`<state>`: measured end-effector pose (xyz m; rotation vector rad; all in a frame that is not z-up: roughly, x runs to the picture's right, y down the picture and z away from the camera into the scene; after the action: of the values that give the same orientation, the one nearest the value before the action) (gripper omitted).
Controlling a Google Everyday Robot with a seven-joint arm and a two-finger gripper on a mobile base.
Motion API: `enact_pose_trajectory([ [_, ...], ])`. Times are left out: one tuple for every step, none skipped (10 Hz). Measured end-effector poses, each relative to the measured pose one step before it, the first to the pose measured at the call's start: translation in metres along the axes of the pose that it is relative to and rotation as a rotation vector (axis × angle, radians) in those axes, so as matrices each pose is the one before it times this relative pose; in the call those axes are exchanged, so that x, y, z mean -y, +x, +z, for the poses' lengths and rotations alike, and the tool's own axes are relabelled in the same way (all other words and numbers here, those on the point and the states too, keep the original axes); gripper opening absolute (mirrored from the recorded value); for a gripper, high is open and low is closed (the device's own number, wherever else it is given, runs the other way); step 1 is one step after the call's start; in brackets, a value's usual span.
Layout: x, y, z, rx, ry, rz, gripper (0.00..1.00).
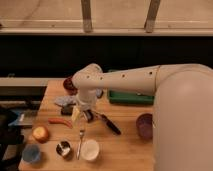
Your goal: Stack cups on top of each other
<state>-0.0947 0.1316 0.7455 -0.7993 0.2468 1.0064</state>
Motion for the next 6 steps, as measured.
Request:
enact_pose_trajectory([
  [0.00080, 0.00043, -0.00014, 0.00014, 0.00008, 0.00157, 0.80],
  [-0.00064, -0.00053, 0.00013, -0.00023, -0.00097, -0.00261, 0.80],
  [-0.00164, -0.00076, 0.00149, -0.00603, -0.00594, -0.00971, 0.80],
  [-0.00434, 0.00045, 0.00679, -0.01786, -0.00489, -0.01491, 0.80],
  [-0.01190, -0.00260, 0.00685, -0.00653, -0.00897, -0.02182, 0.80],
  [-0.01876, -0.00054, 0.00770, -0.00231, -0.01391, -0.02731, 0.80],
])
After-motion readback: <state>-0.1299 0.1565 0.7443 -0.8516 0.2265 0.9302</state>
